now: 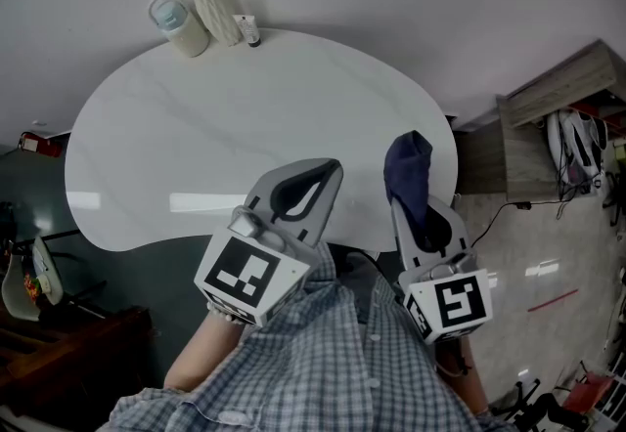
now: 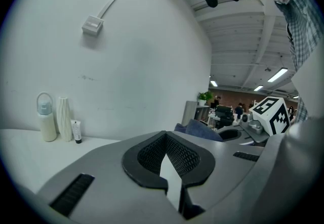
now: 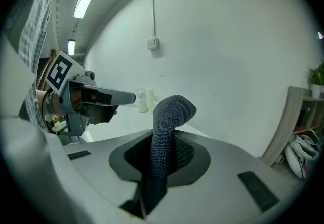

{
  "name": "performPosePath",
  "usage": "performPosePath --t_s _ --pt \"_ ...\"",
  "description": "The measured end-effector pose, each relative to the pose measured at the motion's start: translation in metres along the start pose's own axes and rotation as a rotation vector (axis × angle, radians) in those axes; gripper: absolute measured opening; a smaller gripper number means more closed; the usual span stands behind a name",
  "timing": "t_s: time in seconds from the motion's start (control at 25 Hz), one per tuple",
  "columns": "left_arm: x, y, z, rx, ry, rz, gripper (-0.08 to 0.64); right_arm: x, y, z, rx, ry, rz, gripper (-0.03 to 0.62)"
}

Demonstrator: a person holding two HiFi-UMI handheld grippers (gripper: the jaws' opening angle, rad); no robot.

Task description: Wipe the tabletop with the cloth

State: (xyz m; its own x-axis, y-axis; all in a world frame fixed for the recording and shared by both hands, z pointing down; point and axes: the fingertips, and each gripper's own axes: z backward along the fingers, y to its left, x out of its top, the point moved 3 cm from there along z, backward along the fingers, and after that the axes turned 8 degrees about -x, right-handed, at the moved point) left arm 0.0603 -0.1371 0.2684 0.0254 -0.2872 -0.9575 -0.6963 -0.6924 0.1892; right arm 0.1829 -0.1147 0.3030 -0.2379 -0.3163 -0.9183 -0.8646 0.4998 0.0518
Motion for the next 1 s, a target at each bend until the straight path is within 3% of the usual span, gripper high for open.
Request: performPosePath --t_s 0.84,1.0 --pt "-0.0030 -0.0068 -0.0035 -0.018 0.007 0.001 0.005 -0.0013 -0.0034 0.0026 -0.012 0.000 -0.004 0.052" --pt "-0.0068 -0.0030 0.0004 -0.004 0.018 0.032 0.005 -0.0026 -0.0009 0.0025 -0.011 0.006 -0.009 0.052"
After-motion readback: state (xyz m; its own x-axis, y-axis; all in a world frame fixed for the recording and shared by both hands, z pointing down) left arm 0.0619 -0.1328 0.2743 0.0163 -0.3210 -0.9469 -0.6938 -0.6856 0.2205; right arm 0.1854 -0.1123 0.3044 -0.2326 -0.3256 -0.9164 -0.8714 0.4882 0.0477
